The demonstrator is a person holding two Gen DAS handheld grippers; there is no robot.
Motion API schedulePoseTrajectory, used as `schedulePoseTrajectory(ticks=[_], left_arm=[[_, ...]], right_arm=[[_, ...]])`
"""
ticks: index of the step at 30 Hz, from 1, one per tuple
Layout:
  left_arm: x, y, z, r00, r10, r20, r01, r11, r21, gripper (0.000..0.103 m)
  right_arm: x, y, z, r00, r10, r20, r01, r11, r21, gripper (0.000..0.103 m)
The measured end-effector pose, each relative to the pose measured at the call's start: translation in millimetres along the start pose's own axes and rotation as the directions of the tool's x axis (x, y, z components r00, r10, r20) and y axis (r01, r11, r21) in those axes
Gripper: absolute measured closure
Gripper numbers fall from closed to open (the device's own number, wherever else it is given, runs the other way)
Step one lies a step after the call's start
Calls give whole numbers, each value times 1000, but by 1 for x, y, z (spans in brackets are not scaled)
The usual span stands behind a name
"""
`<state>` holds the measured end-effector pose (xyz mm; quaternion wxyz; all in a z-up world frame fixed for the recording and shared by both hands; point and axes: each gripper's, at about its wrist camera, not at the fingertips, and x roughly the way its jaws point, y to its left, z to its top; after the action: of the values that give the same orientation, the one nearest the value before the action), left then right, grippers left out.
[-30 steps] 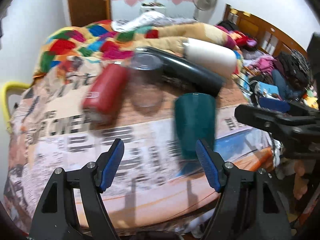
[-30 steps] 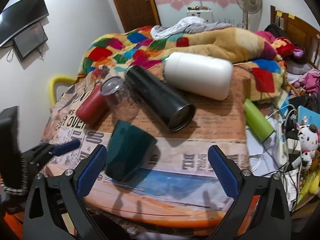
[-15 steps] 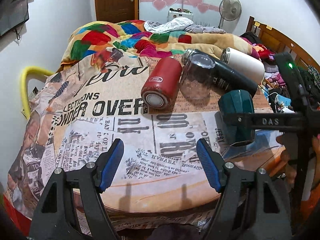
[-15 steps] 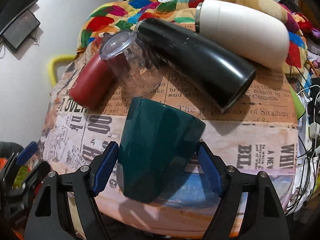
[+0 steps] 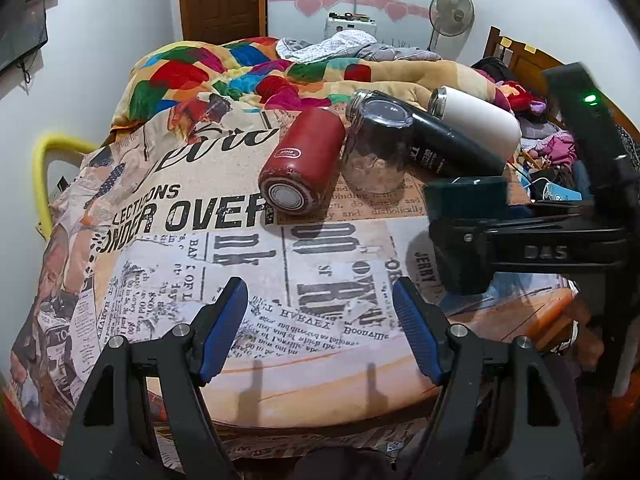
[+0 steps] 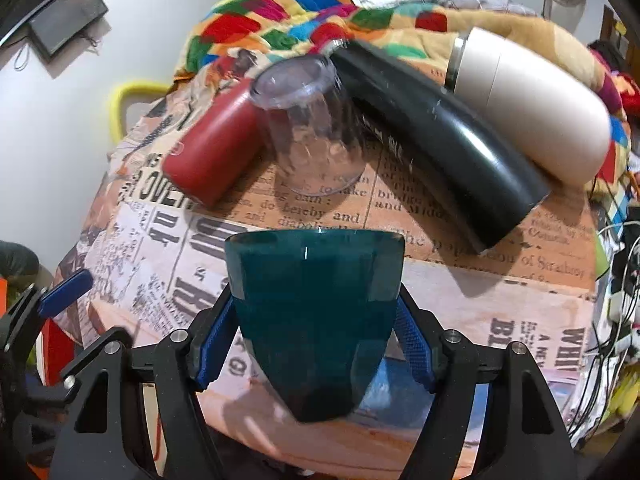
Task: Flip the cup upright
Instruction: 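Grasp the green mug with the right gripper and turn it upright, then lower the upright mug onto the sheet and open the right gripper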
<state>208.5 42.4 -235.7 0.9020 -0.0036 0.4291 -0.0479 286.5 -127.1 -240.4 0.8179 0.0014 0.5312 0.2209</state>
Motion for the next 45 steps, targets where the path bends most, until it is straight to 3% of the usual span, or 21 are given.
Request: schedulePoseTrajectory(ticks=[10, 22, 31, 40, 45], left_arm=[[-5, -7, 6, 1000, 7, 12, -7, 1000, 3, 29], [-4, -5, 9, 1000, 9, -3, -9, 1000, -4, 29], [-4, 1, 8, 1000, 15, -2, -15, 1000, -21, 29], [-29, -6, 9, 999, 20, 33, -19, 999, -26, 29], [-61, -17, 16, 996, 19, 90, -17, 1000, -20, 29]], right_arm=[[-31, 1, 15, 995, -3, 100, 6, 1000, -27, 34], [-4, 5, 10, 997, -45, 67, 50, 997, -66, 34], [-7, 16, -2, 991, -103, 87, 114, 984, -138, 33], [-15, 15, -12, 993, -101, 52, 108, 985, -135, 32], [-48, 18, -20, 991, -87, 101, 102, 984, -145, 32]])
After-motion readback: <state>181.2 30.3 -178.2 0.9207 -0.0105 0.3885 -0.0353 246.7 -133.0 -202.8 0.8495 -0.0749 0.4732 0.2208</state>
